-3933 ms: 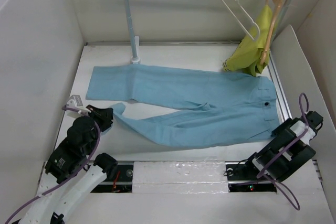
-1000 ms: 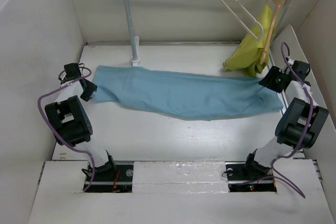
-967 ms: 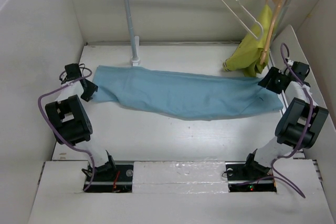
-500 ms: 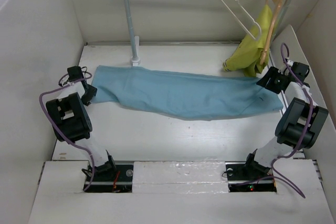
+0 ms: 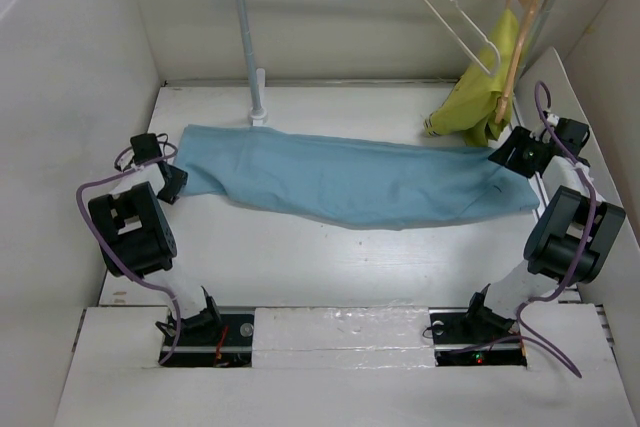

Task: Place the trousers on the hanger
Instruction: Fold the trousers at the center of the board.

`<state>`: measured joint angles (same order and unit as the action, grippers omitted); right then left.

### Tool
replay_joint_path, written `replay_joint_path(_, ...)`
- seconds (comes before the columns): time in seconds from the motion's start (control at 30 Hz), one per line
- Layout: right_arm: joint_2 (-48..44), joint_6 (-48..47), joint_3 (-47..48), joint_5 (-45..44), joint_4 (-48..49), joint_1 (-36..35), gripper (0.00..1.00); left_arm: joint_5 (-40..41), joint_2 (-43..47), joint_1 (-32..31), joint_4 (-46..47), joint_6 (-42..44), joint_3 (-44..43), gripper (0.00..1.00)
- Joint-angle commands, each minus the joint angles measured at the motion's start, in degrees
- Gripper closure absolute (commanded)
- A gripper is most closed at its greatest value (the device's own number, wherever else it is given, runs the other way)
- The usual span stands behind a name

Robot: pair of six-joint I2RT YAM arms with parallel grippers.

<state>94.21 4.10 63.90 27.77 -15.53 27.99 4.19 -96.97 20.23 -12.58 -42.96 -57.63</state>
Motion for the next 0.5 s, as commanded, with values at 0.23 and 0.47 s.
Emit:
replay_joint_path(0.23, 0.5, -0.3, -1.3, 2.8, 5.7, -1.2, 0.41, 1.1, 0.6, 0.0, 1.8, -1.1, -4.5, 1.0)
replay_joint_path(0.47, 1.1, -0.7, -1.6, 1.8, 4.9, 0.0, 0.41, 7.5, 0.6, 0.0, -0.8, 0.6, -9.2, 1.0)
